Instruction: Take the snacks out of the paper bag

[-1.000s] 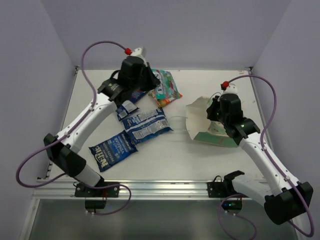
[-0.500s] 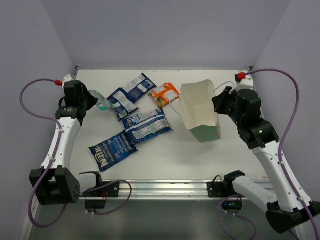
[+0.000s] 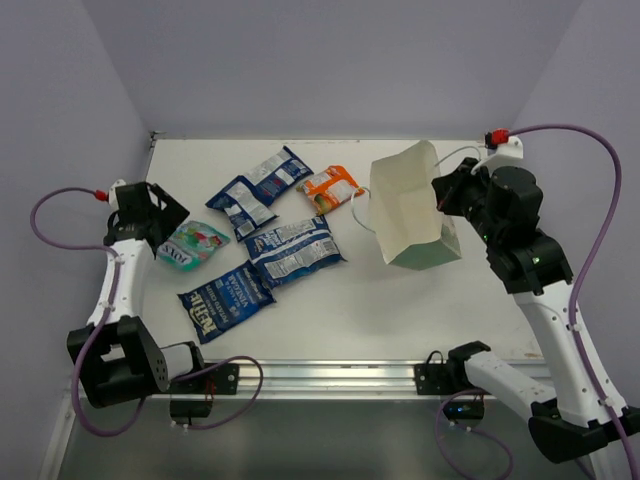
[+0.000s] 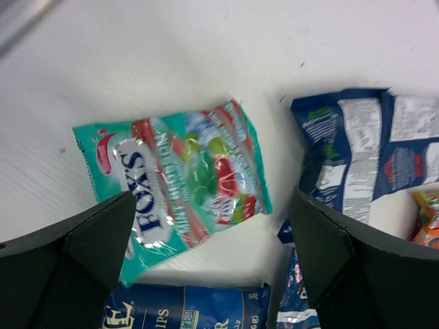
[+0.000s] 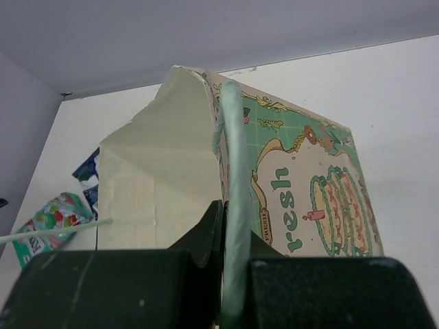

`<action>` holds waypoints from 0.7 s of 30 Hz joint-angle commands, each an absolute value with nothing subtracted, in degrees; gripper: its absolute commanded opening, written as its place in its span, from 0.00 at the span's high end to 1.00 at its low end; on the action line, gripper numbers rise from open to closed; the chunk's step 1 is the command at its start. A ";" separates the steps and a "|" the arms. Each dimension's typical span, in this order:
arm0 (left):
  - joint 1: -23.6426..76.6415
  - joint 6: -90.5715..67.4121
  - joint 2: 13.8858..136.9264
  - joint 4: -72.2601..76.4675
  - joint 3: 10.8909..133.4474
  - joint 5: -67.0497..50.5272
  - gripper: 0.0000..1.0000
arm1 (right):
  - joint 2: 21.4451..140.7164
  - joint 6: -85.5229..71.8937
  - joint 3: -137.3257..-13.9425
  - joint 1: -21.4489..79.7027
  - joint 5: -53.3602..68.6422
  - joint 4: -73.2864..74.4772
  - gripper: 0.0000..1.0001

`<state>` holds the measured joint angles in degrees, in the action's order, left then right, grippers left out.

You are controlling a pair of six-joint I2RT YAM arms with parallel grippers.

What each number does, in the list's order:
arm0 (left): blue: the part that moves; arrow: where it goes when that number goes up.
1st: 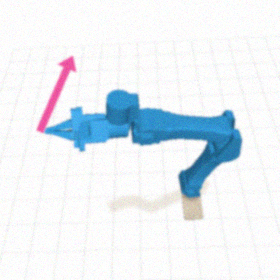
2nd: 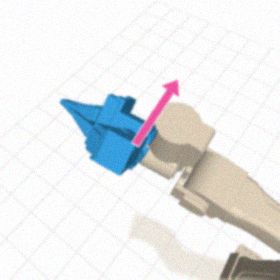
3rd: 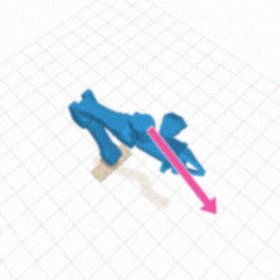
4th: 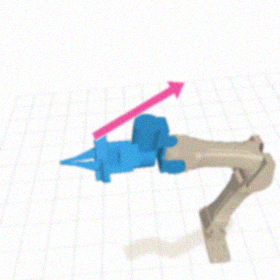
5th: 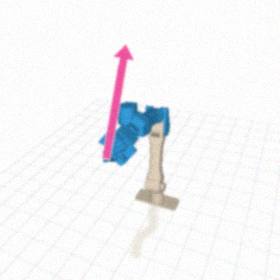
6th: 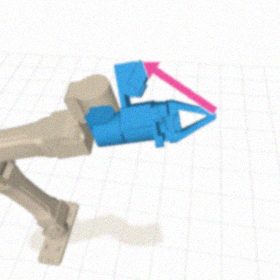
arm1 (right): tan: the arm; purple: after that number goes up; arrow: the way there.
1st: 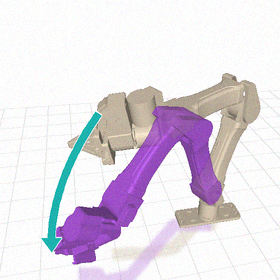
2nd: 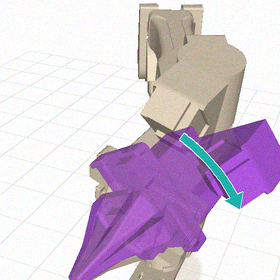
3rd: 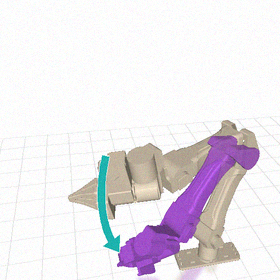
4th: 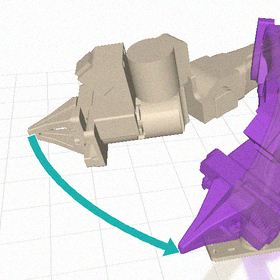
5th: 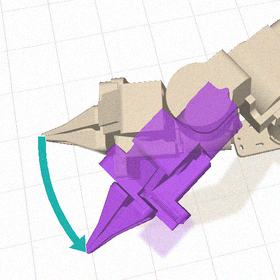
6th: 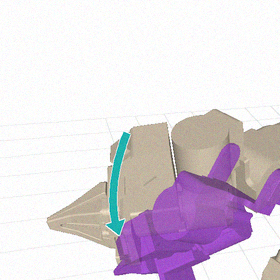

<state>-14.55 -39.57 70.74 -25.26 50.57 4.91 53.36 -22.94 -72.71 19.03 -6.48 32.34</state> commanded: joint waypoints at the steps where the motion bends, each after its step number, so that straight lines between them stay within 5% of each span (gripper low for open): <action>1: -14.77 -30.70 66.36 -30.66 59.31 10.10 0.00 | 56.15 -21.88 -77.16 16.88 -7.12 31.11 1.00; 21: -6.95 -15.65 55.81 -42.97 77.51 5.28 0.00 | 80.59 -29.97 -76.12 -0.08 13.26 16.43 1.00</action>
